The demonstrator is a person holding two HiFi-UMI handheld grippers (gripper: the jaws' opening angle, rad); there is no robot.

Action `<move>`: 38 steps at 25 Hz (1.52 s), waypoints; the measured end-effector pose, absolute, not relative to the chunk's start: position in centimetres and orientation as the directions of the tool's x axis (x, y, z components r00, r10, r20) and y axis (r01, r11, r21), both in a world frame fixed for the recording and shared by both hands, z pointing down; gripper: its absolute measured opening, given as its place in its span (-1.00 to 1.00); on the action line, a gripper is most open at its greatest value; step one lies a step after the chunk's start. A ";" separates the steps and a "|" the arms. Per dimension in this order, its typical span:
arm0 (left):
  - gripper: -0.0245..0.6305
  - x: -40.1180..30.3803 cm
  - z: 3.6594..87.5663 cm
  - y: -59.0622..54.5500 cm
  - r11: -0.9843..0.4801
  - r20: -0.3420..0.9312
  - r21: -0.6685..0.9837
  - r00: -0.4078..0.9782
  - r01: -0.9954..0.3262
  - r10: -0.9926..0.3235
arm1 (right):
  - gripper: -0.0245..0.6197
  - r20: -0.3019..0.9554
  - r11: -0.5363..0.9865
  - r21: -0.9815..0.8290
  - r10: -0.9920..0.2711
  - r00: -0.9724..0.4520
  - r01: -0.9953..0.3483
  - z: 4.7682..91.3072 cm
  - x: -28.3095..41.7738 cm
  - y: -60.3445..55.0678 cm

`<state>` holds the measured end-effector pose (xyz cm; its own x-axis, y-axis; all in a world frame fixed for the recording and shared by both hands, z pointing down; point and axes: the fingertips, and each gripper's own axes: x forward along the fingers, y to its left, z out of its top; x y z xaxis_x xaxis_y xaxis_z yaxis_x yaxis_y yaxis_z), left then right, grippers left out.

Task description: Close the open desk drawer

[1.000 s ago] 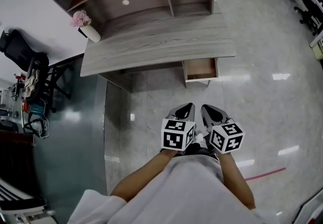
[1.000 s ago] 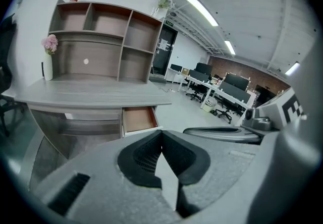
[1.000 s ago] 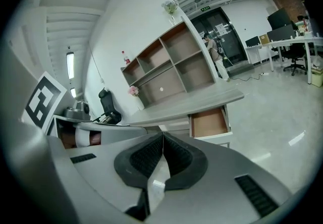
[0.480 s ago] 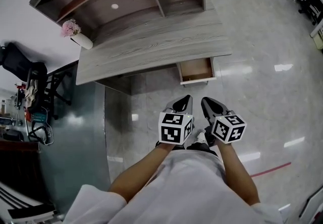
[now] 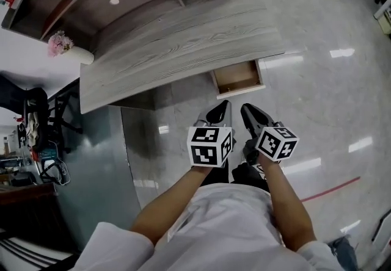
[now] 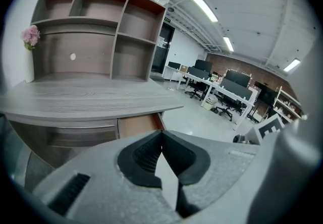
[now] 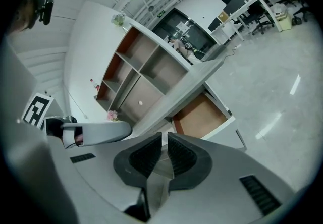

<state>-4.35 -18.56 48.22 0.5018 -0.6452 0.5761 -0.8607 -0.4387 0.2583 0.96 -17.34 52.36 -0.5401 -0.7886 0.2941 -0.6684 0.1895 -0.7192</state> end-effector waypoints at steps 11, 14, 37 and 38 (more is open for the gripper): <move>-0.92 -4.2 52.0 -22.7 -0.484 0.618 0.239 0.517 -0.841 -0.593 | -0.91 0.312 -0.002 -0.812 -0.846 -0.432 -0.583 59.3 1.9 -20.7; -0.92 -3.9 52.4 -23.7 -0.498 0.621 0.238 0.525 -0.834 -0.582 | -0.70 0.315 -0.040 -0.840 -0.848 -0.426 -0.541 60.7 1.8 -21.3; -0.92 -5.6 54.4 -26.2 -0.490 0.677 0.219 0.493 -0.843 -0.546 | -0.30 0.327 -0.232 -0.930 -0.878 -0.350 -0.286 67.4 2.0 -25.0; -0.92 -5.6 54.3 -26.1 -0.490 0.677 0.218 0.493 -0.844 -0.547 | -0.30 0.327 -0.233 -0.930 -0.879 -0.348 -0.284 67.4 2.0 -25.0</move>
